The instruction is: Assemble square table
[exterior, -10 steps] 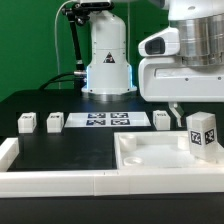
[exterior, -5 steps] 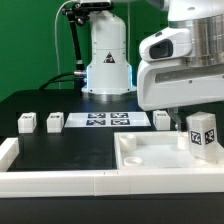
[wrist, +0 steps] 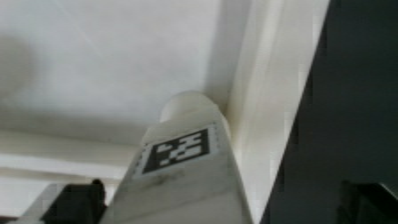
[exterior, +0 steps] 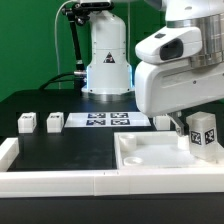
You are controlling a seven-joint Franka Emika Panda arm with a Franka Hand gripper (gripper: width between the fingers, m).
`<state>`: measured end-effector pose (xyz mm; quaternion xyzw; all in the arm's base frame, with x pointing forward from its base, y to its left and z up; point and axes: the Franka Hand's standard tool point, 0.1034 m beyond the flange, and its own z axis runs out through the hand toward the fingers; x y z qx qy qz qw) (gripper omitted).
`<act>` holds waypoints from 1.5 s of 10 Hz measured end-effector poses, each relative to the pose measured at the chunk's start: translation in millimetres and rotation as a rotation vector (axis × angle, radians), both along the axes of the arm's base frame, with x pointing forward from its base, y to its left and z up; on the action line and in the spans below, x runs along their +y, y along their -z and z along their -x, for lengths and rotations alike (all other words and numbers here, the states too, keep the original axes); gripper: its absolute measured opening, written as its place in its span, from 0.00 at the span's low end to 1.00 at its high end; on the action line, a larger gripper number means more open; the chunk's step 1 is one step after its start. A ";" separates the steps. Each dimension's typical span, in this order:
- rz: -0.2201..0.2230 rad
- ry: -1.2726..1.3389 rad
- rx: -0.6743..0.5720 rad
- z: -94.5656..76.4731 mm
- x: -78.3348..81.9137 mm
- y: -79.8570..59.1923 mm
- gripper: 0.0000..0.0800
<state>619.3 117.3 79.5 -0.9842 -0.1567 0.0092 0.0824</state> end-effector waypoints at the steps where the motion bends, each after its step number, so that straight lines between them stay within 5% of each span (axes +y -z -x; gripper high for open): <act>1: -0.001 -0.023 -0.004 0.0 -0.1 0.1 0.81; 3: -0.002 -0.029 -0.004 0.2 -0.3 0.6 0.48; 4: 0.001 -0.027 -0.004 -0.2 -2.3 0.7 0.48; 5: 0.001 -0.025 -0.004 -0.3 -3.5 1.2 0.37; 9: 0.001 0.014 0.003 -0.3 -4.4 1.6 0.37; 15: 0.030 0.670 0.085 -0.6 -2.9 2.6 0.37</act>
Offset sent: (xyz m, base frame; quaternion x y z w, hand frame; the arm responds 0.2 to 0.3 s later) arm 0.0000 0.0000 0.0000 0.0000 0.0000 0.0000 1.0000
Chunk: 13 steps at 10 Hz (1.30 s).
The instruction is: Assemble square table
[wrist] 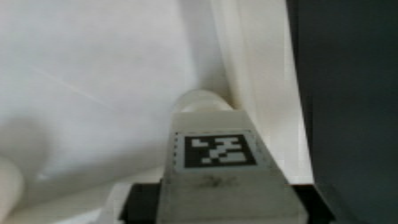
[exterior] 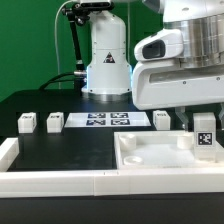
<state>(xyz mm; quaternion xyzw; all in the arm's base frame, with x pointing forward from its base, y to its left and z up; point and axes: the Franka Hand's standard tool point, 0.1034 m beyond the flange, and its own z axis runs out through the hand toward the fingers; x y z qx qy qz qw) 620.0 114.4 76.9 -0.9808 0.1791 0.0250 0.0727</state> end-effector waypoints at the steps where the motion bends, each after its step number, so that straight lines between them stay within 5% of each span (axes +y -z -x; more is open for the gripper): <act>1: 0.002 0.078 0.012 0.1 0.3 0.1 0.37; 9: 0.008 0.669 0.107 3.5 14.2 2.7 0.37; 11: 0.007 0.615 0.098 3.7 14.7 2.8 0.64; 12: 0.007 0.569 0.095 3.9 14.2 2.5 0.64; 13: 0.006 0.479 0.080 3.7 14.0 2.4 0.78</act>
Offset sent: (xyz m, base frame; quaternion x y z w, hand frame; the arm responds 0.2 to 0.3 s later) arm -0.0136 0.0044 -0.0067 -0.0186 0.0201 0.3091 0.9506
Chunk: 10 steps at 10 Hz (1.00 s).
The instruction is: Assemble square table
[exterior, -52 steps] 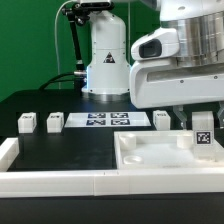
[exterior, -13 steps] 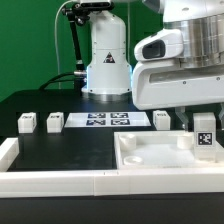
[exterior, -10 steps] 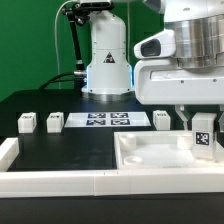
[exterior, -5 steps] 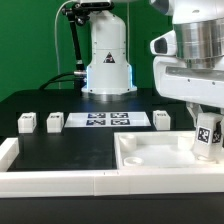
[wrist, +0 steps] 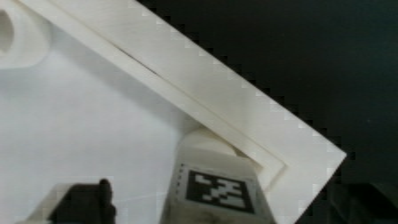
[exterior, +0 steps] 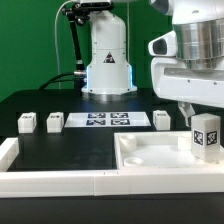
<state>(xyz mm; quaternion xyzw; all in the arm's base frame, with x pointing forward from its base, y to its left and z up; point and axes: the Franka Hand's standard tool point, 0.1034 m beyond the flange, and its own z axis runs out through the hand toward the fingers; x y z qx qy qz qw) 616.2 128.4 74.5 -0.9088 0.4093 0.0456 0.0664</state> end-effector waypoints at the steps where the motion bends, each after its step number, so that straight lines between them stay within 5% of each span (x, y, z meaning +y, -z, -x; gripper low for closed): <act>1: -0.002 -0.142 -0.023 -0.2 0.3 -0.2 0.80; 10: 0.007 -0.906 -0.172 -4.2 -7.1 -6.6 0.81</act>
Offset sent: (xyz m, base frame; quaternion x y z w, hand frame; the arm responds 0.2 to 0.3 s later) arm -0.0036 -0.0124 0.0010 0.0005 0.0194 -0.3060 0.9518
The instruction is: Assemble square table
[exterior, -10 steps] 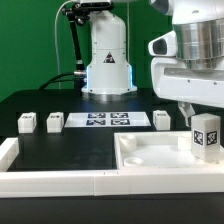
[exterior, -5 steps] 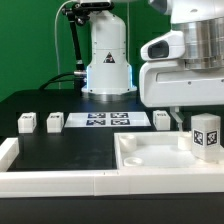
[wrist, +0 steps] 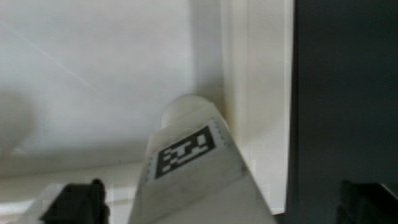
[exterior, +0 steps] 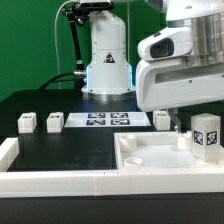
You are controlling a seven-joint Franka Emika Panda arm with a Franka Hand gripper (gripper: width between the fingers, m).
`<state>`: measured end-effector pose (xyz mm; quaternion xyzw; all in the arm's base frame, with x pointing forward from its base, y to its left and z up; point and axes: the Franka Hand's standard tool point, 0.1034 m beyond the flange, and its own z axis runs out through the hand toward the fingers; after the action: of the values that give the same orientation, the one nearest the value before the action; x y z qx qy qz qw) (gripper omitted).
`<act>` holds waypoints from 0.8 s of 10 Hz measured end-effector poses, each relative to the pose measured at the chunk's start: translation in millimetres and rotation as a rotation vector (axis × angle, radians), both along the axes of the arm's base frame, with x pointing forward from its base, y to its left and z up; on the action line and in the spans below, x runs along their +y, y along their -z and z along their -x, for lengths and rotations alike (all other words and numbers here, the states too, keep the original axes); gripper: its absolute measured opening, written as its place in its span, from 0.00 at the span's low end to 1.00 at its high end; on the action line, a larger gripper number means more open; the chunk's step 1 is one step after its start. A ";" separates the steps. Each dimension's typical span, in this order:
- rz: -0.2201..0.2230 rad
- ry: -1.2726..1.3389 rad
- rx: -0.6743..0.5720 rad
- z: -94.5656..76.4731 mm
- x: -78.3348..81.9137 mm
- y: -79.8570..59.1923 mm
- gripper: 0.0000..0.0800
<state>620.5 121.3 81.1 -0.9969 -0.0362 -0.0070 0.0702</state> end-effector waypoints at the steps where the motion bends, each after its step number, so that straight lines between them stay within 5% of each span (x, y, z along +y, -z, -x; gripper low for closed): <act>1: 0.002 -0.088 -0.019 -0.4 -1.6 1.0 0.81; 5: 0.003 -0.185 -0.026 0.2 -7.7 3.6 0.80; 7: 0.003 -0.184 -0.026 0.3 -7.9 3.9 0.37; 8: 0.003 -0.168 -0.024 0.2 -8.1 3.8 0.36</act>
Offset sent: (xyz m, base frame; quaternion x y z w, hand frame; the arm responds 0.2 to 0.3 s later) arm 0.0000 0.0013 -0.0036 0.0219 -0.0104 -0.0512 0.9984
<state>620.3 113.2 77.2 -0.9902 -0.1205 -0.0131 0.0687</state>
